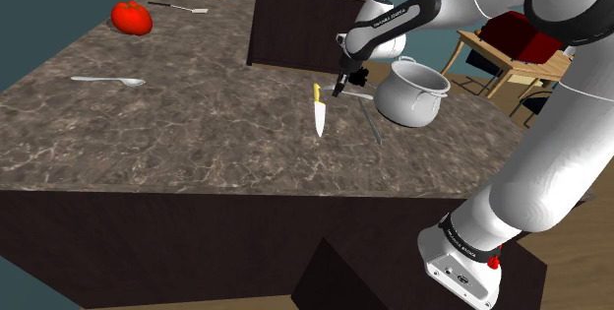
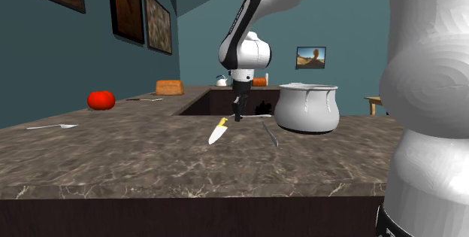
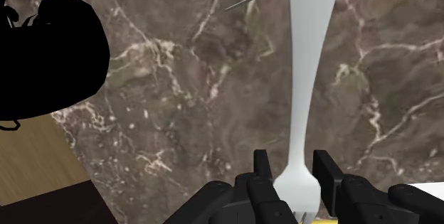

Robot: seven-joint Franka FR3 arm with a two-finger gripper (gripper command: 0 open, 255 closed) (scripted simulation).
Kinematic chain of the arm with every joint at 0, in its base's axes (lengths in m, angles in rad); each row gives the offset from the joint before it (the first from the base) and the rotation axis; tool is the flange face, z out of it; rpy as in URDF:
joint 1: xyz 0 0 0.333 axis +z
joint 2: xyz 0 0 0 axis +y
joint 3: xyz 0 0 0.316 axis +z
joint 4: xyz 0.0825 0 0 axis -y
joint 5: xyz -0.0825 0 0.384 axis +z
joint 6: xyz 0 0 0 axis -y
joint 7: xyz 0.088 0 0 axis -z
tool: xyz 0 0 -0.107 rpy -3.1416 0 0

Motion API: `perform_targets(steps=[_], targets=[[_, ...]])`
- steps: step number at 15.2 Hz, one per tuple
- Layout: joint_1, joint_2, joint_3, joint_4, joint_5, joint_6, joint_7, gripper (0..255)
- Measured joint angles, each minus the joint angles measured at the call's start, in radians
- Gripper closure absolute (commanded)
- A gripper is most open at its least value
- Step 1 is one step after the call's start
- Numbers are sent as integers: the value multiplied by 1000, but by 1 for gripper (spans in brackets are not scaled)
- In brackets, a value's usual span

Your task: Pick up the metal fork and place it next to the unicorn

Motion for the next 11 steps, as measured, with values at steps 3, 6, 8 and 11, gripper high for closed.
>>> perform_targets(steps=[3, 6, 8, 11], targets=[[0, 0, 0, 0, 1, 1, -1, 255], [-1, 1, 0, -1, 1, 1, -1, 0], [-1, 2, 0, -2, 1, 1, -2, 0], [-1, 2, 0, -2, 1, 1, -1, 0]])
